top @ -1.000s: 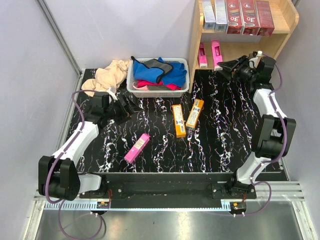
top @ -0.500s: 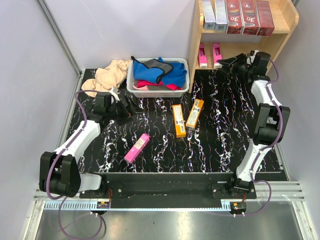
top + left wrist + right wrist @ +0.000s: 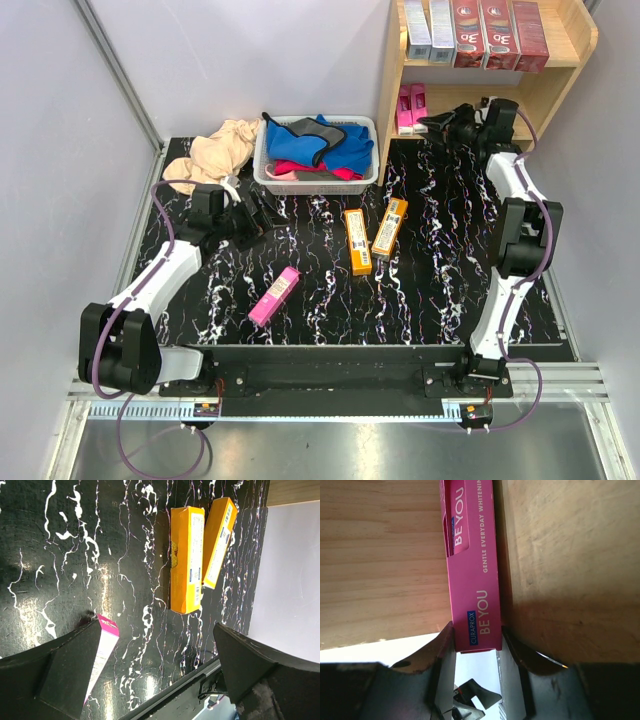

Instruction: Place and organize the toothpastes onto the shelf

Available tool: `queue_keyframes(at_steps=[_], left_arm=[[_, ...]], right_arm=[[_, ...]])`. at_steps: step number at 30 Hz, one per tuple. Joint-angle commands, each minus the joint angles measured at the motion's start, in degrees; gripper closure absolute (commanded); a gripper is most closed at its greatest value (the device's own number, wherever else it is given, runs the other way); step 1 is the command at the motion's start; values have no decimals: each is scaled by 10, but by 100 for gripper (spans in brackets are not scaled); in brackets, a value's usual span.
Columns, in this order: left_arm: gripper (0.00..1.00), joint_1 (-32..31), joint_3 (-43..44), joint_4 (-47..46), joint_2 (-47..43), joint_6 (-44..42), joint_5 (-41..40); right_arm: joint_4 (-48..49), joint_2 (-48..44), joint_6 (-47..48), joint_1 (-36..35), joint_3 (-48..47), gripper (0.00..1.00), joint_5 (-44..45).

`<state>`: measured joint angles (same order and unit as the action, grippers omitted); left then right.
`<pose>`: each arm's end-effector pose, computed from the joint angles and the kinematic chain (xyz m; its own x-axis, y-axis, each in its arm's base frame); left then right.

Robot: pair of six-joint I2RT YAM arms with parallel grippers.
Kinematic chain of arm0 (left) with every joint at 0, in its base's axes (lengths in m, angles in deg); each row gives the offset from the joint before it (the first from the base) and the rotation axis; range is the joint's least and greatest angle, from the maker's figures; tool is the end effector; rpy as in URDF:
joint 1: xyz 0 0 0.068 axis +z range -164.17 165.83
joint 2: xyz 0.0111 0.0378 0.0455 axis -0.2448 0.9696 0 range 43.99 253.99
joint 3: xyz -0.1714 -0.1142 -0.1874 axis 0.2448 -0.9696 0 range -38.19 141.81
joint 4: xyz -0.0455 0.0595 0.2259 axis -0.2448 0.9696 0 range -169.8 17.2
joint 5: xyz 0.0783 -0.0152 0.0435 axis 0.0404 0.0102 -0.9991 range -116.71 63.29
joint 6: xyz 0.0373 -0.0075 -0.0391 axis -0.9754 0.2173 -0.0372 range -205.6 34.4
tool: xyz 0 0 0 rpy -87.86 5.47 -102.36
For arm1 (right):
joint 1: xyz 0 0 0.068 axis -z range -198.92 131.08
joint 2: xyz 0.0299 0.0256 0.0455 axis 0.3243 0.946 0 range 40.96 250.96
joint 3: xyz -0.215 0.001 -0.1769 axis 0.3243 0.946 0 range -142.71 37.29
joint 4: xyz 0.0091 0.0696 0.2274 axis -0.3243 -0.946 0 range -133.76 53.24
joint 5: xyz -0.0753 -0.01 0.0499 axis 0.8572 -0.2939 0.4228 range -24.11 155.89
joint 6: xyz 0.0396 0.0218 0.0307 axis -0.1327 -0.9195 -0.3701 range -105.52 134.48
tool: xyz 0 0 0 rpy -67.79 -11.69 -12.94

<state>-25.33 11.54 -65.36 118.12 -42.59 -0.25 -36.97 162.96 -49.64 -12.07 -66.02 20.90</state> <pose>0.2463 -0.0651 0.2700 -0.8004 -0.4645 -0.3790 -0.0439 0.6759 -0.7356 0.4845 -0.0321 0.2964 -0.6620 0.7203 -0.2070 0.0362 0.3067 0.9511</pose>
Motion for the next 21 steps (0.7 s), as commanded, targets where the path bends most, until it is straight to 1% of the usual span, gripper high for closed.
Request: queue_keyframes(at_steps=[1,5,6,8,9,10,13,16,21], left_arm=[[1,-4,-3,-24,-4,-12,14],[1,-5,-3,-22,-3,-13,12],[1,-5,-2,-22,-2,-13,11],[1,-6,-2,-21,-2,-13,13],[1,-7,-2,-20,-3,-13,12],[1,-7,-3,-20,-2,-14,13],[1,-9,-4,-20,-4,-14,13],[1,-11,-7,-20,-5,-13,14],[1,-12,-13,-20,-6,-13,12]], right_arm=[[-13,7,7,-9,-17,57,13],[-12,-7,12,-9,7,49,17],[-12,-16,14,-9,20,41,22],[-13,-26,15,-9,35,34,28],[-12,-37,18,-9,49,29,34],[-18,-43,19,-9,54,22,38],[-40,-62,32,-8,72,12,59],[-57,-76,45,-8,84,7,69],[-50,-99,52,-8,107,2,67]])
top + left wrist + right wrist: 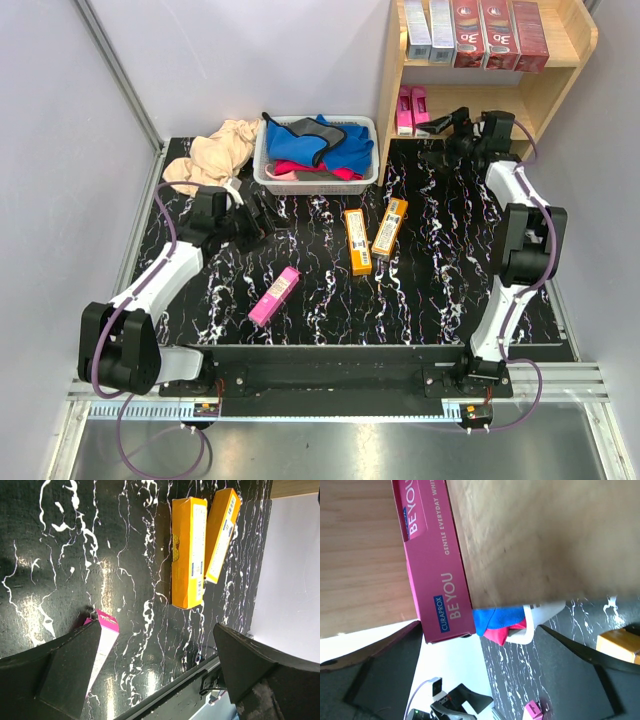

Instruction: Place and organize the toothpastes onto the shelf

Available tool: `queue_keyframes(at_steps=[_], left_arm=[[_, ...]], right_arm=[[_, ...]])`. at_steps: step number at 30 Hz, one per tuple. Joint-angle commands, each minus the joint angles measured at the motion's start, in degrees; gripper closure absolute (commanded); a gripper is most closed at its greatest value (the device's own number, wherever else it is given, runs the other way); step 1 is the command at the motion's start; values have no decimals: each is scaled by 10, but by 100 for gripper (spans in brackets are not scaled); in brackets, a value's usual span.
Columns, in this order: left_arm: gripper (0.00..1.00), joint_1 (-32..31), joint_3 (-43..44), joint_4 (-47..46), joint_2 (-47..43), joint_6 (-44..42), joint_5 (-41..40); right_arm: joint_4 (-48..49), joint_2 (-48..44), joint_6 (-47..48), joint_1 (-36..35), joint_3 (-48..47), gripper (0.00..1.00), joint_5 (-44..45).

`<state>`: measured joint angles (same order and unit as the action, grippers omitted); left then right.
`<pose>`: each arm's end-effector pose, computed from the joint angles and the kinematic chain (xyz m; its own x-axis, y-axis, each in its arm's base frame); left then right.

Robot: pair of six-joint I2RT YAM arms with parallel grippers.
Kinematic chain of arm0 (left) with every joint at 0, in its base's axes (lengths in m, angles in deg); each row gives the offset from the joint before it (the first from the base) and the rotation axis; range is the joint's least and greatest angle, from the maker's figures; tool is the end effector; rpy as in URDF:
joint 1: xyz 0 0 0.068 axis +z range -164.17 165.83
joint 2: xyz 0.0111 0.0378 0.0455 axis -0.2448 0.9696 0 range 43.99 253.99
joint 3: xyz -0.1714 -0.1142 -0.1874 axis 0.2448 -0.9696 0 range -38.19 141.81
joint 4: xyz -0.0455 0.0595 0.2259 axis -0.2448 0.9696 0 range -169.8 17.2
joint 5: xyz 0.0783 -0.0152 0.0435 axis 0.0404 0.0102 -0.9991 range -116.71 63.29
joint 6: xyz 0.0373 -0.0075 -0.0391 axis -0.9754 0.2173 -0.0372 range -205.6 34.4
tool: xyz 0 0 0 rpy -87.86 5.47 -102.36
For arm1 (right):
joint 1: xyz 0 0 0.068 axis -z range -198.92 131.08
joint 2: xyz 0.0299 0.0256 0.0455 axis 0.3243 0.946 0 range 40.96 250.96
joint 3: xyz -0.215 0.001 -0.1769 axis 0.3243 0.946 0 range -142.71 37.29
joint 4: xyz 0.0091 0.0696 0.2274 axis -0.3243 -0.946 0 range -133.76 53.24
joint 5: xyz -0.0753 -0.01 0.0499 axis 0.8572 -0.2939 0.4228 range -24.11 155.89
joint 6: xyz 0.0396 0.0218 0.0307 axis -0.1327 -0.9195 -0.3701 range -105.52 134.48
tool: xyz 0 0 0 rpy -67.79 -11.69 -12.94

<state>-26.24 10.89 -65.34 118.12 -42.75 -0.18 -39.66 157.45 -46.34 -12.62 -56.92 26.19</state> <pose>0.2440 -0.0688 0.2665 -0.8125 -0.4484 -0.3724 -0.0388 0.6791 -0.7330 0.4587 -0.0270 0.2837 -0.6342 0.7458 -0.2040 0.1302 0.3631 0.9226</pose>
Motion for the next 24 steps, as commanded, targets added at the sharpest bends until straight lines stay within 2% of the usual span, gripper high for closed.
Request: queue_keyframes(at_steps=[1,5,15,18,24], left_arm=[[1,-4,-7,-19,-6,-11,12],[1,-6,-12,-20,-10,-14,12],[1,-12,-11,-11,-18,-44,6],[1,-18,-10,3,-19,-71,-8],[1,-58,-14,48,-26,-127,-88]], right_arm=[[-11,-50,18,-2,20,2,13],[46,-86,4,-2,60,0,8],[90,-158,-8,-2,109,0,2],[91,-179,-8,-2,130,0,2],[89,-243,0,-2,204,0,0]])
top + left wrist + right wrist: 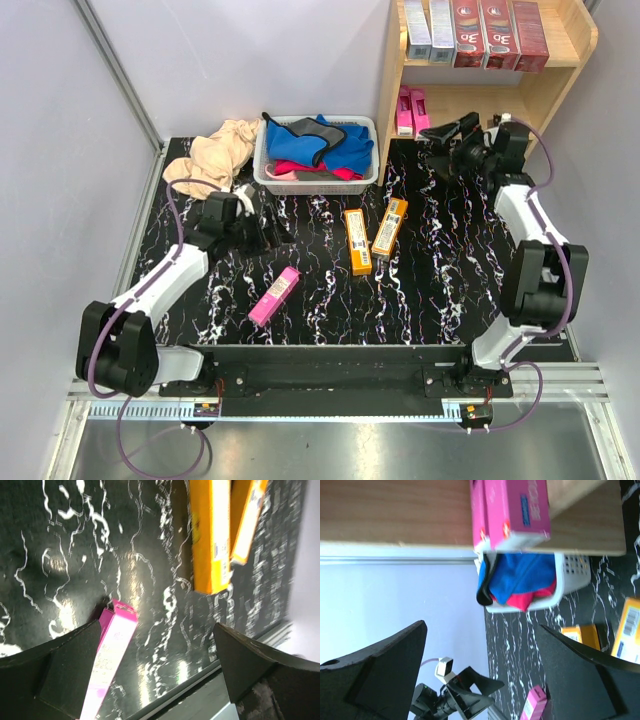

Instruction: Place and organize the toothpastes onto the shelf

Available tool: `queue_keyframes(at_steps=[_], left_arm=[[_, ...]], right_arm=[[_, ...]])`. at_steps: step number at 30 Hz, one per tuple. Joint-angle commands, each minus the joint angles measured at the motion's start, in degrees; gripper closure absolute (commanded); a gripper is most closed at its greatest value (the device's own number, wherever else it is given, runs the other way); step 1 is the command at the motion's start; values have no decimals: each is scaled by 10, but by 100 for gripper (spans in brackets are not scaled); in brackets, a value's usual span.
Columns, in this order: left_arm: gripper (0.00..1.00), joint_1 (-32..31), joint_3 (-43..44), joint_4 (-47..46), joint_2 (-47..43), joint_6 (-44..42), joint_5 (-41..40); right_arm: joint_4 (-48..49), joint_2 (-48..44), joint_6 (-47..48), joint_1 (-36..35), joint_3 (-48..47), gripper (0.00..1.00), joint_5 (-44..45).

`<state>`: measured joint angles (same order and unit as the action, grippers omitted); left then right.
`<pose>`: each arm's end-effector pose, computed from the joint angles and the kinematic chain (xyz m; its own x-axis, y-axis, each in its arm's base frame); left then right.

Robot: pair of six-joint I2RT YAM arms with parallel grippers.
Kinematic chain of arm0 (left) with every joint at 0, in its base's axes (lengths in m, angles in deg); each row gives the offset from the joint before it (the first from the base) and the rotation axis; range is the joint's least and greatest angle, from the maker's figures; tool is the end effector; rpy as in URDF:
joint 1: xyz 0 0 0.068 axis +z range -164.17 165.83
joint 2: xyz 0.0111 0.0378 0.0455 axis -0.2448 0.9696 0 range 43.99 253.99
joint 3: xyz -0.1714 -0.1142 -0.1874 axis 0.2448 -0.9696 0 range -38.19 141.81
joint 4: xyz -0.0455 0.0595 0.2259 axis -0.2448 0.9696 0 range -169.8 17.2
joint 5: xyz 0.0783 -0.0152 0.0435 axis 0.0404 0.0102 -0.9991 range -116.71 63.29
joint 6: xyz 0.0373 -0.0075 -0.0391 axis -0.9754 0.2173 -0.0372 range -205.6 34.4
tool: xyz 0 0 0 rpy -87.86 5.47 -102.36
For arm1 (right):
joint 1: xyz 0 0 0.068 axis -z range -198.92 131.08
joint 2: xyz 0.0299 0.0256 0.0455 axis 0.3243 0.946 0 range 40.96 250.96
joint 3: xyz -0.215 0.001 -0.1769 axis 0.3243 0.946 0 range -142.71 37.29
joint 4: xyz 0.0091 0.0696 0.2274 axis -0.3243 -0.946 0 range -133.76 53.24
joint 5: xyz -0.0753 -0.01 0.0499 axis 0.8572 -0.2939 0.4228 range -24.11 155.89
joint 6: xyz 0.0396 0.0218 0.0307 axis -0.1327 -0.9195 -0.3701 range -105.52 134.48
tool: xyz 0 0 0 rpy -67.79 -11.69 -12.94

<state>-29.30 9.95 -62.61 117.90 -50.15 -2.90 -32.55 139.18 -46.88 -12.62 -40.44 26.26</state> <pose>0.2354 -0.0788 0.2580 -0.8398 -0.3226 -0.4366 0.0454 0.7598 -0.6486 0.3837 -0.0188 0.3311 -0.5935 0.7455 -0.3033 -0.0067 0.3722 0.9281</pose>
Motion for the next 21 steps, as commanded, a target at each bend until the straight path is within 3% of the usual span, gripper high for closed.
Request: queue_keyframes(at_steps=[1,13,20,21], left_arm=[[1,-35,-9,24,-25,-62,-88],[2,-166,-16,70,28,-80,-262],[10,-201,6,87,90,-77,-316],[16,-203,9,89,96,-75,-320]], right_arm=[[17,-70,6,-2,50,0,-1],[-24,-225,52,-2,238,0,-6],[-37,-266,75,-2,326,0,-14],[-39,-268,75,-2,332,0,-15]])
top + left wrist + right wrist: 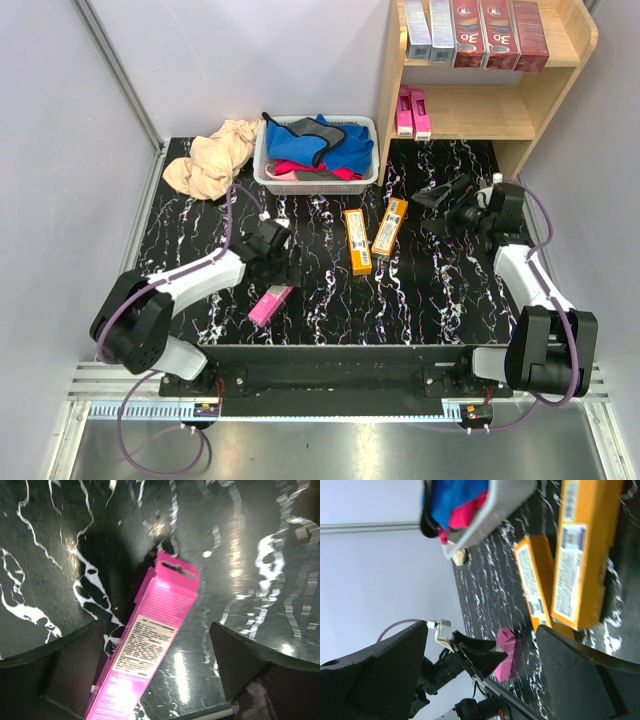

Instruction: Place and organize the toothpastes onto the shelf

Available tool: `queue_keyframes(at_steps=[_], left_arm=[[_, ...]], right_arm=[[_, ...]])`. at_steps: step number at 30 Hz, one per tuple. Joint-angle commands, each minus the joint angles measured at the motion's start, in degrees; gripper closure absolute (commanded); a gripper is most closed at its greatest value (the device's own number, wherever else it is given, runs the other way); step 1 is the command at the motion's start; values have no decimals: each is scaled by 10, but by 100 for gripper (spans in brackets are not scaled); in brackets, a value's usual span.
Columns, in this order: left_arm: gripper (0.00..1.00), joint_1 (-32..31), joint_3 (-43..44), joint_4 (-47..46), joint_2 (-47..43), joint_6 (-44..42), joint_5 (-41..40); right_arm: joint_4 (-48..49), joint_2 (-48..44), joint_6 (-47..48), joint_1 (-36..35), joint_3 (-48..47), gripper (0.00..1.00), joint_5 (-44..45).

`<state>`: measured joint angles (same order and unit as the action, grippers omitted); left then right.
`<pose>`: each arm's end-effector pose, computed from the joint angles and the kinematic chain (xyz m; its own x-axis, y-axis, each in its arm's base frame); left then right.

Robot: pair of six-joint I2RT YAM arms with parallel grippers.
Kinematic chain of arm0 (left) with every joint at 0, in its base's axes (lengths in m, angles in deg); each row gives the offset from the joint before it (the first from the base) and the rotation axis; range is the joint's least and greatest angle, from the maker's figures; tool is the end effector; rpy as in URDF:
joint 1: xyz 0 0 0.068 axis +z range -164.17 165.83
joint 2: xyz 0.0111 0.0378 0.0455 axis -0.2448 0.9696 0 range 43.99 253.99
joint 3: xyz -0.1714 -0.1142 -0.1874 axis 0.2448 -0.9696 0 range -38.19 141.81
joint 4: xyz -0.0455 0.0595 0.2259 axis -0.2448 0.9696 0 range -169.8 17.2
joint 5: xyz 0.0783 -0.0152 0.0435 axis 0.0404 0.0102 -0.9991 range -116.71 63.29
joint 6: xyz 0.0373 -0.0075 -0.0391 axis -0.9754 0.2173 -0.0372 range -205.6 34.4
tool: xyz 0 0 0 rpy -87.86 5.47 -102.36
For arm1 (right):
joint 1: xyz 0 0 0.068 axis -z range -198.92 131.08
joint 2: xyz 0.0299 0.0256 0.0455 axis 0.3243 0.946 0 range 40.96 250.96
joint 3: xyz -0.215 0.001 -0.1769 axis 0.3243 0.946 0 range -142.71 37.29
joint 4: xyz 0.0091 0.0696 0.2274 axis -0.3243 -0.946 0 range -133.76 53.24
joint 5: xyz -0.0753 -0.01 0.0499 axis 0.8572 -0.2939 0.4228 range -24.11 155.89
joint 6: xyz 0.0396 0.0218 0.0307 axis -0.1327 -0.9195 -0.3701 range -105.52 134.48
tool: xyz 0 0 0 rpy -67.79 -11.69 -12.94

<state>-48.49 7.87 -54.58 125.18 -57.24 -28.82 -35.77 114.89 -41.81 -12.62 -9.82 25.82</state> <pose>0.2053 -0.1384 0.2067 -0.8921 0.0342 -0.4505 0.1416 0.9681 -0.2069 0.2613 -0.0051 0.2826 -0.6496 0.7121 -0.2663 0.0872 0.4177 0.9044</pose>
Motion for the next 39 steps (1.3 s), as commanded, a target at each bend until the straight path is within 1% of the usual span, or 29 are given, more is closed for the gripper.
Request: queue_keyframes(at_steps=[1,2,3,6,9,12,16,19,23,24,30,31,33,34,35,37,38,39], left_arm=[[20,-14,31,7,35,-3,-63],[24,-15,32,7,41,-2,-65],[32,-20,34,7,48,-2,-67],[44,-30,41,6,63,-1,-69],[48,-36,48,2,64,3,-66],[55,-36,59,2,67,4,-58],[58,-36,72,2,64,6,-47],[58,-36,89,2,52,10,-38],[59,-36,121,1,33,16,-19],[59,-36,126,-2,25,19,-10],[59,-30,156,-27,-8,42,18],[59,-28,157,-32,-13,45,34],[60,-14,154,-56,-28,65,65],[60,-7,150,-68,-33,73,81],[60,1,136,-83,-38,97,117],[61,29,115,-141,-54,126,159],[61,41,88,-166,-59,164,181],[61,64,73,-210,-70,186,215]], right_arm=[[-6,-27,27,-2,33,0,-11],[-6,-32,27,-2,36,0,-14],[-6,-34,28,-2,39,0,-14],[-31,-44,36,-2,40,0,-11],[-46,-53,45,-2,37,0,-10],[-57,-61,52,-3,36,0,-11],[-64,-73,59,-7,35,0,-14],[-78,-81,65,-21,31,0,-8],[-91,-88,72,-59,18,0,13],[-93,-89,73,-85,13,0,18],[-123,-102,91,-172,-13,0,96],[-131,-106,95,-199,-17,0,119],[-139,-112,103,-226,-25,0,143],[-148,-116,107,-251,-28,0,169],[-149,-119,109,-265,-30,0,181],[-158,-122,116,-290,-38,0,219],[-162,-123,120,-319,-40,0,232],[-164,-123,124,-332,-46,0,244]])
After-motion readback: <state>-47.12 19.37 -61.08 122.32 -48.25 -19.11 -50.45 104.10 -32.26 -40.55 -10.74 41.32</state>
